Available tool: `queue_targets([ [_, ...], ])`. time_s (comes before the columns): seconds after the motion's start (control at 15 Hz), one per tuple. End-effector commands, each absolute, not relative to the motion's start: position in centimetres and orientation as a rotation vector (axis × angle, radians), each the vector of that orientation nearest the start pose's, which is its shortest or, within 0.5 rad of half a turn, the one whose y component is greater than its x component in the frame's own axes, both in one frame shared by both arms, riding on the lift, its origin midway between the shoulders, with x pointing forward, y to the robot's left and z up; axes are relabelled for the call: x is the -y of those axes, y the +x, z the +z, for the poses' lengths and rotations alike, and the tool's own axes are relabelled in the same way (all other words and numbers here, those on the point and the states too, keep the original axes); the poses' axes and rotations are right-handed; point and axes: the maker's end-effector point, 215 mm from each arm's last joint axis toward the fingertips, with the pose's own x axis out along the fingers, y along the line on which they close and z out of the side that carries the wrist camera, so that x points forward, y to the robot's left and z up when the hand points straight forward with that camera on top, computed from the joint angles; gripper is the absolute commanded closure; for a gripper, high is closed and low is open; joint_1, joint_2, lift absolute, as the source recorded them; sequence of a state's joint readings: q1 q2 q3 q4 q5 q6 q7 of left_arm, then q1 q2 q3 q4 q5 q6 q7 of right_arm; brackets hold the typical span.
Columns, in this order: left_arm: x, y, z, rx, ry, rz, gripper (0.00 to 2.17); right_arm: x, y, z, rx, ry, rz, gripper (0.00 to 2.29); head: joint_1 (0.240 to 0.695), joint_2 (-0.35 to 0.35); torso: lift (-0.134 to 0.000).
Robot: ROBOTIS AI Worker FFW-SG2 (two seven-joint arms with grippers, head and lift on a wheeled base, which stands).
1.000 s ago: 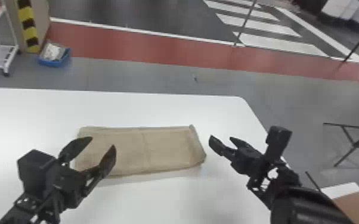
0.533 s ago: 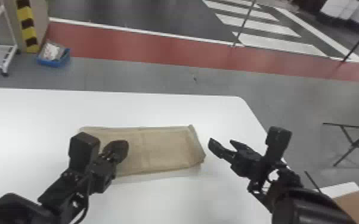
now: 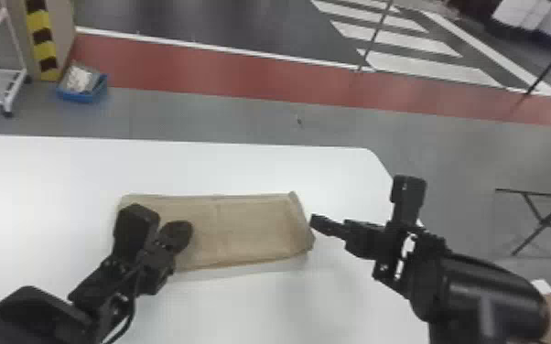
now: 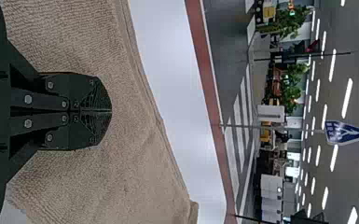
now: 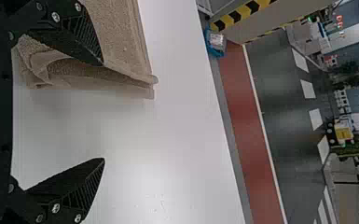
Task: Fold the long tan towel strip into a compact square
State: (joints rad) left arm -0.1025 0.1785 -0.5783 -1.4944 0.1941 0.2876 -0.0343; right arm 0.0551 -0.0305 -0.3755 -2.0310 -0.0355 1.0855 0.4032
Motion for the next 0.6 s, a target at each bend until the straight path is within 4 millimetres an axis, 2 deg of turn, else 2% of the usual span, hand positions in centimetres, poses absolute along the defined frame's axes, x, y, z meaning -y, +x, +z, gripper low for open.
queue_targets([
  [0.0,1.5,51.8,-47.3,-0.372,0.123,-0.575,2.14,33.0,50.0,-42.0,-0.693,0.245,0.045,0.18,0.695,-0.350,-0.124],
  [0.13,1.4,51.9,-47.5,-0.375,0.129,-0.573,2.14,32.4,50.4,-42.9,-0.751,0.264,0.045,0.18,0.695,-0.350,-0.124],
  [0.33,1.2,52.0,-47.8,-0.379,0.136,-0.572,2.14,32.7,51.1,-43.8,-0.819,0.293,0.037,0.18,0.695,-0.350,-0.124],
  [0.53,1.1,52.0,-48.0,-0.383,0.139,-0.570,2.14,32.4,52.2,-43.7,-0.854,0.321,0.055,0.18,0.695,-0.349,-0.124],
])
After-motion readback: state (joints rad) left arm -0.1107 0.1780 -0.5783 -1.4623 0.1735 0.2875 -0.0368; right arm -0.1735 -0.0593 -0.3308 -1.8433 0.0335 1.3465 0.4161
